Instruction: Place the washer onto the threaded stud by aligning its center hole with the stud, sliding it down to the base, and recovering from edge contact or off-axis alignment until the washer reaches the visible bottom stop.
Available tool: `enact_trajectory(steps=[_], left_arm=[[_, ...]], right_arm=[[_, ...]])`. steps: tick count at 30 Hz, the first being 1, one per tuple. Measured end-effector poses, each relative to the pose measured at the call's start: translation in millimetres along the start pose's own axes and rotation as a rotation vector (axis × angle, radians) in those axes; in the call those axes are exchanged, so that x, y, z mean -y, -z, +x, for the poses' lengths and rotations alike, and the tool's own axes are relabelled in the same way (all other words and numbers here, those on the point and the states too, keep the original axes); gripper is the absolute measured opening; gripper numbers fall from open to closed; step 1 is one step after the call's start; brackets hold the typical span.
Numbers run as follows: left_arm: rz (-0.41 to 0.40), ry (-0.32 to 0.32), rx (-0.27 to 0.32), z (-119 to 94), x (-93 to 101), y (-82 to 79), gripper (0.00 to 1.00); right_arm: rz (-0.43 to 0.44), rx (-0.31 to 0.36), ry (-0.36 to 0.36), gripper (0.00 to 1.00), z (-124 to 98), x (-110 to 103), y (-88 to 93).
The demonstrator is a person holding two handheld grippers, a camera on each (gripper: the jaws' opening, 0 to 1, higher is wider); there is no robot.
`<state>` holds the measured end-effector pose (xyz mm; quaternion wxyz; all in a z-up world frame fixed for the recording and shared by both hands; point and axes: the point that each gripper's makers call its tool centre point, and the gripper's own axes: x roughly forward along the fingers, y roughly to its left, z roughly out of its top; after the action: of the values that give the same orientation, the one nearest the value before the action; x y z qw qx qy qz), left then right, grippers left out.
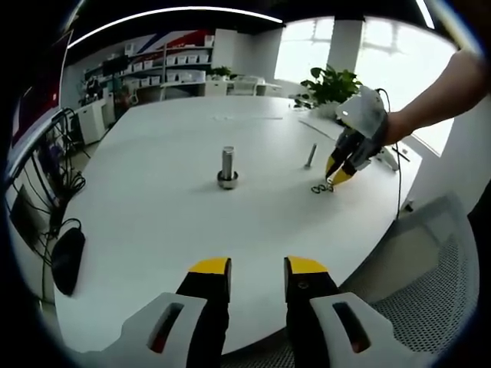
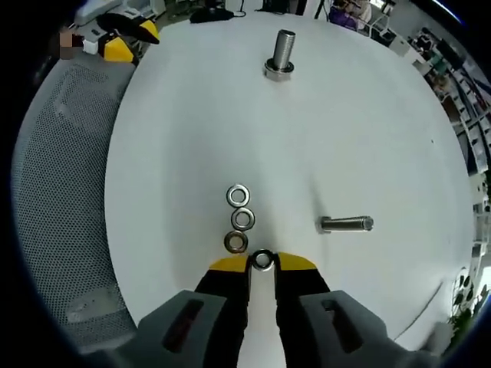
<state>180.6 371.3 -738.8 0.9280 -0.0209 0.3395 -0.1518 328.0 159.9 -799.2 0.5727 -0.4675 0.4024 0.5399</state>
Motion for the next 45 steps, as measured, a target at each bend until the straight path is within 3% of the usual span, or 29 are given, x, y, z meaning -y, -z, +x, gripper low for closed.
enact_trajectory(steps=[13,27,45], left_arm=[[-0.001,-0.001,0.001,0.1,-0.5,0.0,0.26],[-0.007,-0.002,0.009,-0.4,-1.2,-1.1,0.26],[-0.007,0.002,0.01,-0.8,-0.6,-1.3,0.25]], right_arm=[[0.003,-0.012,-0.003,0.14,-9.6,-1.8,13.7],[0.014,0.042,0.03,0.14,-34.0,18.5,-0.9],[0.104,0.125,0.067,0.14,-56.1,55.2,-23.5]])
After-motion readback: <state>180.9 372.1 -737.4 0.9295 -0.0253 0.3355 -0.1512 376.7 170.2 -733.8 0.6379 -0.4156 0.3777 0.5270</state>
